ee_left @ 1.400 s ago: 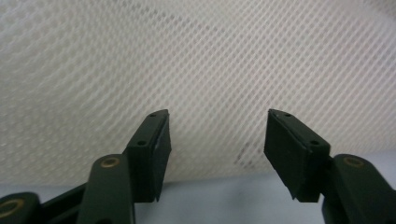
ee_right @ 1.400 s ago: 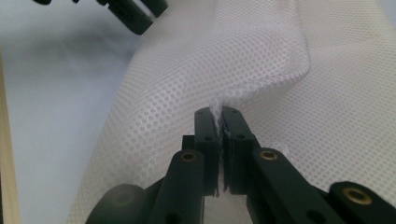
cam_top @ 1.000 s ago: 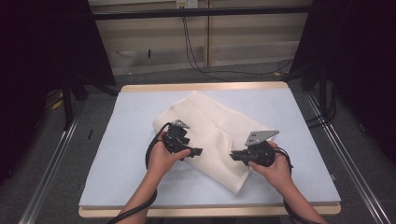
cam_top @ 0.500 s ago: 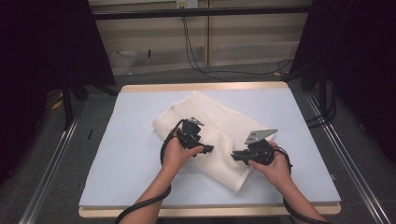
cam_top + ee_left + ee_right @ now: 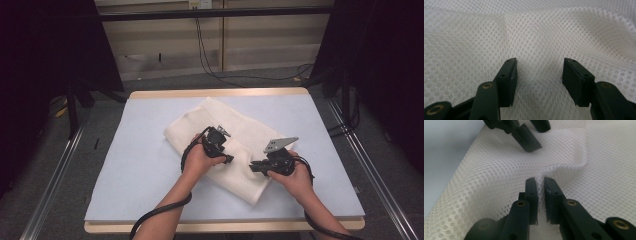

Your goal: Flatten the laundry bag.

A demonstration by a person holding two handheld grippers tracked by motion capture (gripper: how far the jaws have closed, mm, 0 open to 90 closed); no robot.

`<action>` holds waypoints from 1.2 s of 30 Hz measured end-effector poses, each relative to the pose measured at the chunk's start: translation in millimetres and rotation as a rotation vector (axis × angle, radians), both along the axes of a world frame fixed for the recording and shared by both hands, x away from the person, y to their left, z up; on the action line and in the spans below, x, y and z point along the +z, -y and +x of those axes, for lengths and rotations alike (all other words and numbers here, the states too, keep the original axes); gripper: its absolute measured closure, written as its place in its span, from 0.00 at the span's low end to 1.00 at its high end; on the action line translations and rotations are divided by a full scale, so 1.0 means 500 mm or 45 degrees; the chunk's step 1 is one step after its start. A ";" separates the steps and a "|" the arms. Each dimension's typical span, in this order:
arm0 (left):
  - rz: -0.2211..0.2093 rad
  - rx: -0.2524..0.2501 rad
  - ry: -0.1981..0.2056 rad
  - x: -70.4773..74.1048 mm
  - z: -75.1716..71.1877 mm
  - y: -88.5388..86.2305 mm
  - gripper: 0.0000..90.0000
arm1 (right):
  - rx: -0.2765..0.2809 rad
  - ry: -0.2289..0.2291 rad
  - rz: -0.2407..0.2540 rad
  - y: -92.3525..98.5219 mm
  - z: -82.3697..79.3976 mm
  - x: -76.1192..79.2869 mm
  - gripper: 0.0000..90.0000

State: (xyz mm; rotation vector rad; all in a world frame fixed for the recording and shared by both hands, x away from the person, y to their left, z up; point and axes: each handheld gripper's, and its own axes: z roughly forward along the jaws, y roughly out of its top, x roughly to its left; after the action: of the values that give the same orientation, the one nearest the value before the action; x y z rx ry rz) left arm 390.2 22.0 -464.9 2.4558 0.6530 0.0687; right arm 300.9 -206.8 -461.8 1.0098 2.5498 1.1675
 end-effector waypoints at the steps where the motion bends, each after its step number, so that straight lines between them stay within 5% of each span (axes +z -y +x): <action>1: -0.017 0.002 -0.011 0.000 0.000 0.000 0.66 | -0.063 -0.002 0.007 0.012 0.005 0.006 0.79; 2: -0.037 0.027 -0.037 -0.001 0.001 -0.004 0.81 | -0.089 -0.001 0.016 0.021 0.008 0.011 0.75; 5: -0.101 0.095 -0.061 -0.008 -0.001 -0.011 0.96 | -0.207 -0.002 0.035 0.054 0.018 0.023 0.65; 12: -0.079 0.121 -0.044 0.001 -0.008 -0.004 1.00 | -0.386 -0.014 -0.060 0.121 0.037 0.015 0.56; 14: -0.073 0.121 -0.048 0.002 -0.008 -0.004 1.00 | -0.388 -0.022 -0.059 0.129 0.037 0.011 0.57; 16: -0.067 0.109 -0.058 0.004 -0.007 -0.006 0.99 | -0.382 -0.060 0.101 0.141 0.032 0.000 0.59; 25: -0.098 0.120 -0.063 0.014 -0.015 -0.020 1.00 | -0.314 -0.051 0.040 0.105 0.030 -0.001 0.63; 31: -0.186 0.148 -0.034 0.053 -0.026 -0.046 1.00 | -0.302 -0.041 0.009 0.080 0.029 -0.001 0.63; 34: -0.201 0.138 -0.023 0.069 -0.034 -0.063 1.00 | -0.315 -0.055 -0.019 0.082 0.034 -0.013 0.61; 36: -0.228 0.149 -0.033 0.073 -0.040 -0.082 1.00 | -0.335 -0.070 -0.051 0.083 0.037 -0.028 0.50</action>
State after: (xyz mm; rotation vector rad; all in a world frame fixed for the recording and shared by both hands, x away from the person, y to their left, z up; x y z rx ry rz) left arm 370.1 63.0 -428.2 2.2494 0.7791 0.0236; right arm 319.4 -248.5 -475.6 1.3352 2.3760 1.0264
